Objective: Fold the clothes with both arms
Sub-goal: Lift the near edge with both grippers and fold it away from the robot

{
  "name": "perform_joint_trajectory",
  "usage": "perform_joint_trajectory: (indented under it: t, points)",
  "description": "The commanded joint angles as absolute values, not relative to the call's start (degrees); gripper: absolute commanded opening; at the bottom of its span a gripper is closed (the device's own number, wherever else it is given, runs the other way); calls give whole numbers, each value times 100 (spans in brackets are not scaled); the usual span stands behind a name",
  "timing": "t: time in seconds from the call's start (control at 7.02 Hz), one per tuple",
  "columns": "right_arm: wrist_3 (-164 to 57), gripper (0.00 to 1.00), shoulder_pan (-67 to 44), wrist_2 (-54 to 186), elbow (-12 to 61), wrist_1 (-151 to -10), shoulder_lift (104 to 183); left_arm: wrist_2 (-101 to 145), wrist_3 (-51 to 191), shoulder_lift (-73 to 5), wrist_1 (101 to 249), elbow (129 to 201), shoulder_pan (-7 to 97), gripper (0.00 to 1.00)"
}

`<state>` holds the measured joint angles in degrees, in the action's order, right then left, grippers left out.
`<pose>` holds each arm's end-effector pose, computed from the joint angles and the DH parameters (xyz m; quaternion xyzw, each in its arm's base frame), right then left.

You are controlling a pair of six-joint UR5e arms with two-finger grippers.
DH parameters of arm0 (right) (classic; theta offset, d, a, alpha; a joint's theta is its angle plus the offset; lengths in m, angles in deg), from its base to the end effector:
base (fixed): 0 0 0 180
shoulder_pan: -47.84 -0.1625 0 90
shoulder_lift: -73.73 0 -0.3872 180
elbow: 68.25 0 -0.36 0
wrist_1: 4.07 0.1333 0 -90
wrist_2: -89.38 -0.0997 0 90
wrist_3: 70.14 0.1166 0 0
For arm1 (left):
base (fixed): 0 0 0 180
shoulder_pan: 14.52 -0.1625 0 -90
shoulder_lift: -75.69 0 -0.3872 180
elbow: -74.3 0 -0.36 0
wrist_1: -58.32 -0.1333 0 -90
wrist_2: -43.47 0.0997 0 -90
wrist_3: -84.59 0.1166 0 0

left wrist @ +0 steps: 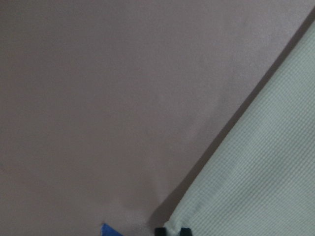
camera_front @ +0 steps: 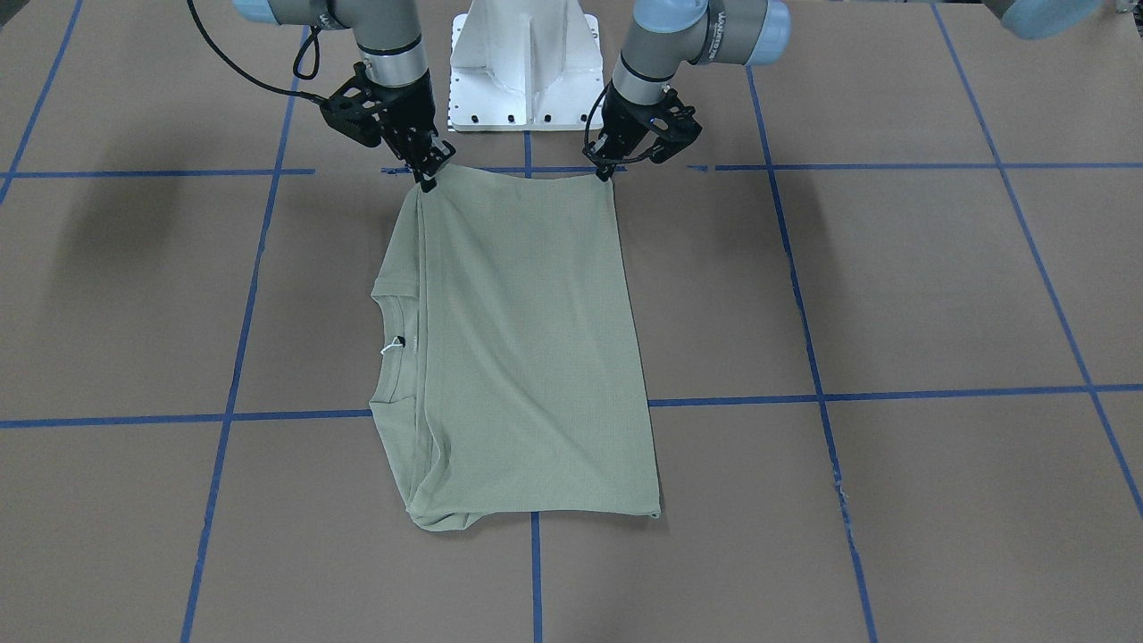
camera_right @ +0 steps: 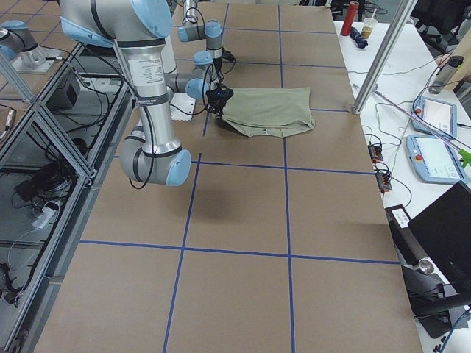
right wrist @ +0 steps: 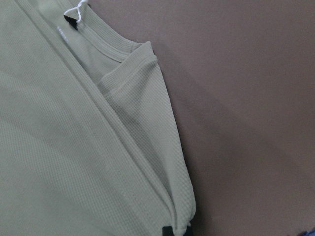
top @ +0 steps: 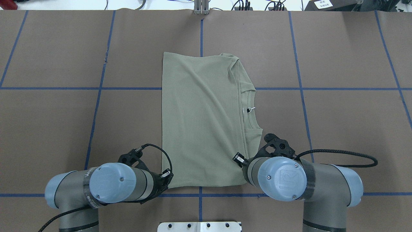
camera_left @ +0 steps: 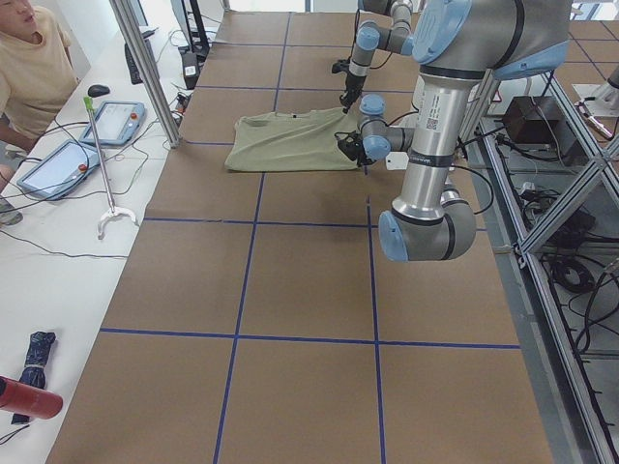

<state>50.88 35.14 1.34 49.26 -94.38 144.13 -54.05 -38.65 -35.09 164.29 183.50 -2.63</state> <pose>-0.4850 -0.2500 0.2706 -0.0477 -0.3945 0.3480 0.8491 0.5284 -0.2319 0.2753 -0.1436 0.4492 -0.3098 0.8256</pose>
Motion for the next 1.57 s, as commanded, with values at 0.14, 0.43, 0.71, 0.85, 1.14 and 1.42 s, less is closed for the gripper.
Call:
perform_joint_trajectory:
  t: [0.14, 0.43, 0.71, 0.85, 1.14, 1.42]
  points:
    - [5149, 0, 3816, 132, 5143, -9459, 14474, -5409, -3811, -3226, 16397, 18888, -265, 0]
    - [5491, 0, 4211, 140, 5600, -9774, 14615, -5417, -3977, -3171, 16336, 19381, -440, 0]
    - [5554, 0, 4153, 158, 5812, -9916, 14624, -5496, -4145, -3232, 16327, 20109, -450, 0]
    - [5545, 0, 3830, 158, 5883, -9925, 14589, -5627, -4128, -3259, 16205, 20278, -171, 0]
    - [5380, 0, 3066, 106, 5814, -9917, 14441, -5715, -3674, -3565, 16090, 20045, 872, 0]
    - [4529, 0, 2344, 35, 5194, -9864, 14012, -5830, -3022, -4222, 16080, 19090, 1586, 0]
